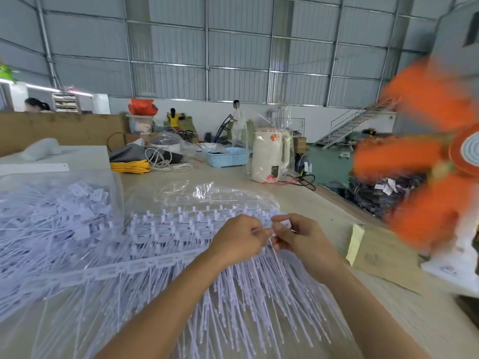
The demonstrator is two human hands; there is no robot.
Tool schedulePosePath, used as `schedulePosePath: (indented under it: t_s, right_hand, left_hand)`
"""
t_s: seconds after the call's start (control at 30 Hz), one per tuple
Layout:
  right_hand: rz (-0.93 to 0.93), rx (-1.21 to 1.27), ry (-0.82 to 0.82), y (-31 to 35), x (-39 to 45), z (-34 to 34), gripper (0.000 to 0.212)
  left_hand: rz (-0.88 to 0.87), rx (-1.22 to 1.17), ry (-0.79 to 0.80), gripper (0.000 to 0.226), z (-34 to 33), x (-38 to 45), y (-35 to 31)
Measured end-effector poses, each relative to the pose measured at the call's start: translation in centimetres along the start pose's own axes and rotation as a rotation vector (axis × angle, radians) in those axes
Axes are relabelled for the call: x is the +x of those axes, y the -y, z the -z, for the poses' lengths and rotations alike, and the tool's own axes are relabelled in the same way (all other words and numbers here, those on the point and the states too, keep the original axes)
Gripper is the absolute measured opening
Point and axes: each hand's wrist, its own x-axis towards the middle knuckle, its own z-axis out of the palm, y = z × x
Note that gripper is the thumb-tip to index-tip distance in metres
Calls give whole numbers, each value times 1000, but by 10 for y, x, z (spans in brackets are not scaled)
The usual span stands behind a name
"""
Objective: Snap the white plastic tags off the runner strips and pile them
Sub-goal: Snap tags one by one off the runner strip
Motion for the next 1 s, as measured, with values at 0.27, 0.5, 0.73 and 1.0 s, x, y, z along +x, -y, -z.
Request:
schedulePosePath:
  t_s: [0.27, 0.5, 0.73, 1.0]
  right_hand:
    - [5, -85, 56, 6, -2, 3, 24]
    - [-129, 62, 112, 10, -2, 1, 12]
    - [13, -149, 124, 5, -2, -2, 28]
    - [180, -161, 22, 1, -1, -21, 35]
  left_hand:
    - [-30, 42, -59, 47, -4, 0, 3]
    - [-15, 79, -51, 41, -6, 0, 1]
    - [22, 53, -39, 49, -1, -7, -3]
    - [138, -79, -24, 46, 20, -8, -13]
